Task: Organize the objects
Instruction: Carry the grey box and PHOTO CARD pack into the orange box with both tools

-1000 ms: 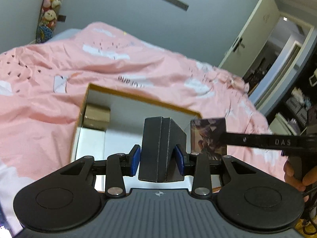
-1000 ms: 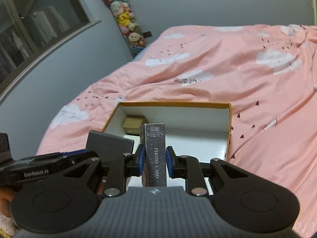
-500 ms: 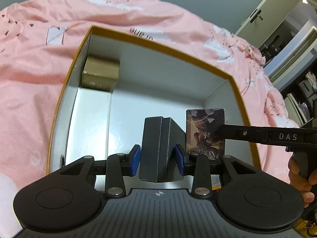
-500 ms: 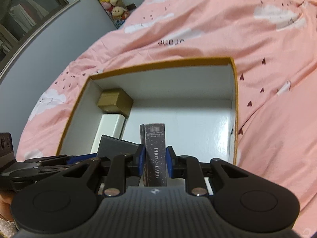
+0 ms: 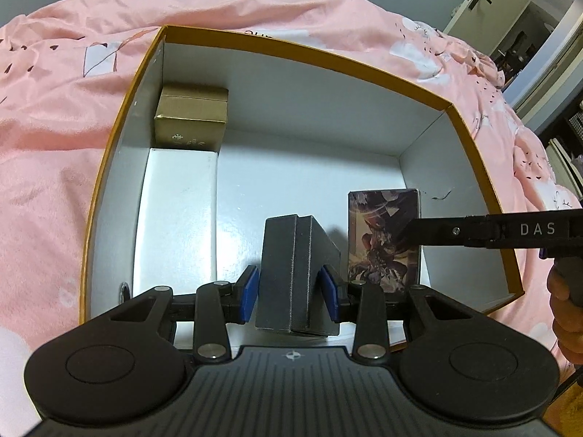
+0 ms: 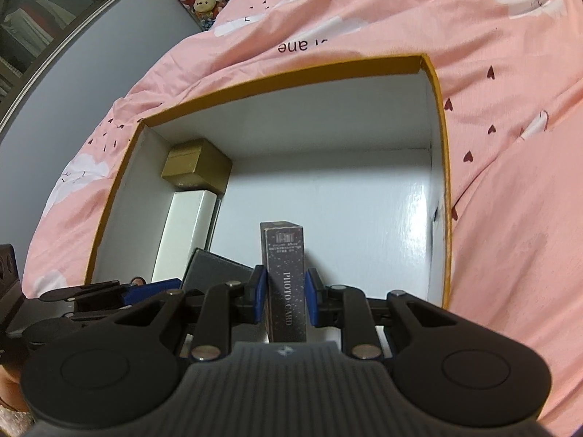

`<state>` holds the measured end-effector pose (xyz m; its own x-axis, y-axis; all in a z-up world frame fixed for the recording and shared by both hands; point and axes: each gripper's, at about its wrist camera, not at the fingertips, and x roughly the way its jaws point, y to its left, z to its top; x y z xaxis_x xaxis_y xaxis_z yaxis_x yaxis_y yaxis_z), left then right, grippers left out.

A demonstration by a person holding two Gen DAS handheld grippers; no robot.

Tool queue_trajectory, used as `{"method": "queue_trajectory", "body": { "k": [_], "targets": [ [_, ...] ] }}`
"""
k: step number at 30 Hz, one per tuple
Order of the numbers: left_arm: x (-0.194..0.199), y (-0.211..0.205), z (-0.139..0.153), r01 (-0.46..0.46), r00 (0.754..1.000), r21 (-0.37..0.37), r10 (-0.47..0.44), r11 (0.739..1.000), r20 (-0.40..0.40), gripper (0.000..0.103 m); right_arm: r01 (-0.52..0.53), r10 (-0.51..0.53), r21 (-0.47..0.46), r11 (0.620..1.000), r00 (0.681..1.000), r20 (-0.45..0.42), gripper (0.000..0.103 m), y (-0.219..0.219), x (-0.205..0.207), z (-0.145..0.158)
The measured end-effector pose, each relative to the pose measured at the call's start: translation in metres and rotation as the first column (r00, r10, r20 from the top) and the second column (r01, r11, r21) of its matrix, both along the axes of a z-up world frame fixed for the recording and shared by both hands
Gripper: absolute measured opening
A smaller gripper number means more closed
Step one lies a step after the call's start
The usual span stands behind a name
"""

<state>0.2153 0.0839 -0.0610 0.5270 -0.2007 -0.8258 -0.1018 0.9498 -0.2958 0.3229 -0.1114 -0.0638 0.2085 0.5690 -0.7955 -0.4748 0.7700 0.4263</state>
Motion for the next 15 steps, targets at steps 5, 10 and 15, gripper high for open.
{"method": "queue_trajectory", "body": {
  "k": [5, 10, 15],
  "targets": [
    [-0.003, -0.001, 0.000, -0.003, 1.000, 0.076, 0.003, 0.997, -0.006, 0.045, 0.004, -0.004, 0.002, 1.000, 1.000, -0.013, 0.024, -0.002, -0.002, -0.002],
    [-0.007, 0.007, 0.010, -0.022, 0.999, 0.047, 0.021, 0.999, 0.028, 0.045, 0.019, -0.019, -0.012, 1.000, 1.000, -0.024, 0.024, -0.002, -0.002, -0.003],
    [-0.011, 0.017, 0.022, -0.067, 0.995, 0.001, 0.067, 0.998, 0.080, 0.045, 0.010, -0.013, -0.040, 0.999, 0.999, -0.051, 0.024, 0.005, -0.003, -0.007]
  ]
}}
